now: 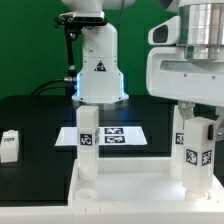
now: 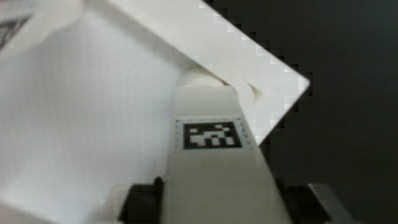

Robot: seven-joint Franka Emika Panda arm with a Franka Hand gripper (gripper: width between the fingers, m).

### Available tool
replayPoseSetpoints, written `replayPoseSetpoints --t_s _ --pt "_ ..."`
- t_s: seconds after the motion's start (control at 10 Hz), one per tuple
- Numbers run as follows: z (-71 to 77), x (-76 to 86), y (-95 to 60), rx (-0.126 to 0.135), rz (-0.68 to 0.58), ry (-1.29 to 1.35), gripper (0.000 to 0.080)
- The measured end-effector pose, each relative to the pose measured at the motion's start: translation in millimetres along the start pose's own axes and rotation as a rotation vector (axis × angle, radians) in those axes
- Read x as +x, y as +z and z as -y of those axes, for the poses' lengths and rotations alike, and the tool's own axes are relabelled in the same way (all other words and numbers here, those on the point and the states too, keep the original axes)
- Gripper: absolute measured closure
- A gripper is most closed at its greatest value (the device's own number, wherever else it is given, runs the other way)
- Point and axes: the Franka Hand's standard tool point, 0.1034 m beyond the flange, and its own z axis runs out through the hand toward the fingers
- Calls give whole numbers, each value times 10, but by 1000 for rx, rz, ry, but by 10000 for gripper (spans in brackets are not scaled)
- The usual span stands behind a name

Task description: Assemble desk

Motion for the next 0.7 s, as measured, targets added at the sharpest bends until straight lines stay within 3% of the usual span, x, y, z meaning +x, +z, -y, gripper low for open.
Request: replayPoseSetpoints --t_s 0.3,0.6,0.7 --pt "-9 13 -1 6 23 179 514" --pt "16 2 10 26 75 658 514" --pt "21 -6 13 35 81 708 514"
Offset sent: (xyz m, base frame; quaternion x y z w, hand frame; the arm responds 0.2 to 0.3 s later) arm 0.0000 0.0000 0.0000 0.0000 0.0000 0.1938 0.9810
